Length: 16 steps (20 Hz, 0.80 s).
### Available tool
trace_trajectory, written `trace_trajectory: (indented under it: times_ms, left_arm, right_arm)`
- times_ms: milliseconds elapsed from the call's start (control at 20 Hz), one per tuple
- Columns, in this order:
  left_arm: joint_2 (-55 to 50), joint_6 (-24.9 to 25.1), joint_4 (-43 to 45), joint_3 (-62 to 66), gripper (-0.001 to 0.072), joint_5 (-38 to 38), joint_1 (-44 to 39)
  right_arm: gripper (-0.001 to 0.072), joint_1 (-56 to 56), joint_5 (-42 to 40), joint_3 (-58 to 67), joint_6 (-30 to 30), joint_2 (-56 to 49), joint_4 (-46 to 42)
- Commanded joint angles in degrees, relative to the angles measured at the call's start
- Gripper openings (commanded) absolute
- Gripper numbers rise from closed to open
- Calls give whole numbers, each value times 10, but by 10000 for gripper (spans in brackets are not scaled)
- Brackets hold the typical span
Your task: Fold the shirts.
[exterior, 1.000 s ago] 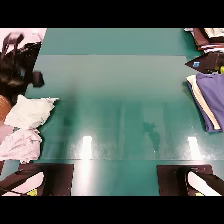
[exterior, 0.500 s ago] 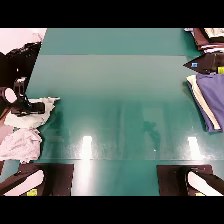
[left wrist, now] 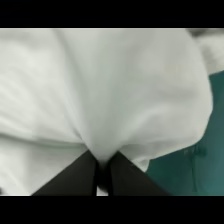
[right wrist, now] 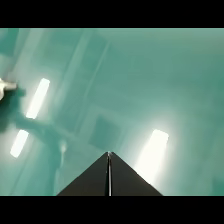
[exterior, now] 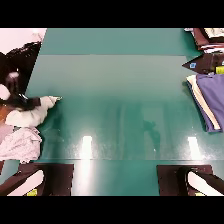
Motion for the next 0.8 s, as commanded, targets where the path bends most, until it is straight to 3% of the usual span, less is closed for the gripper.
trace_trajectory:
  times_ms: [0, 250, 450, 750]
  left_arm:
    - [84, 14, -6, 136, 22, -61, -34]
    - [142, 13, -6, 336, 22, -129, -183]
    - [113, -22, -41, 332, 22, -130, -305]
    - [-35, -10, -173, 247, 24, -92, -463]
  right_arm:
    - [18, 0, -73, 0, 0, 40, 0]
    - [18, 0, -178, 0, 0, 99, 0]
    - [18, 0, -205, 1, 0, 113, 0]
    - [18, 0, -204, 1, 0, 113, 0]
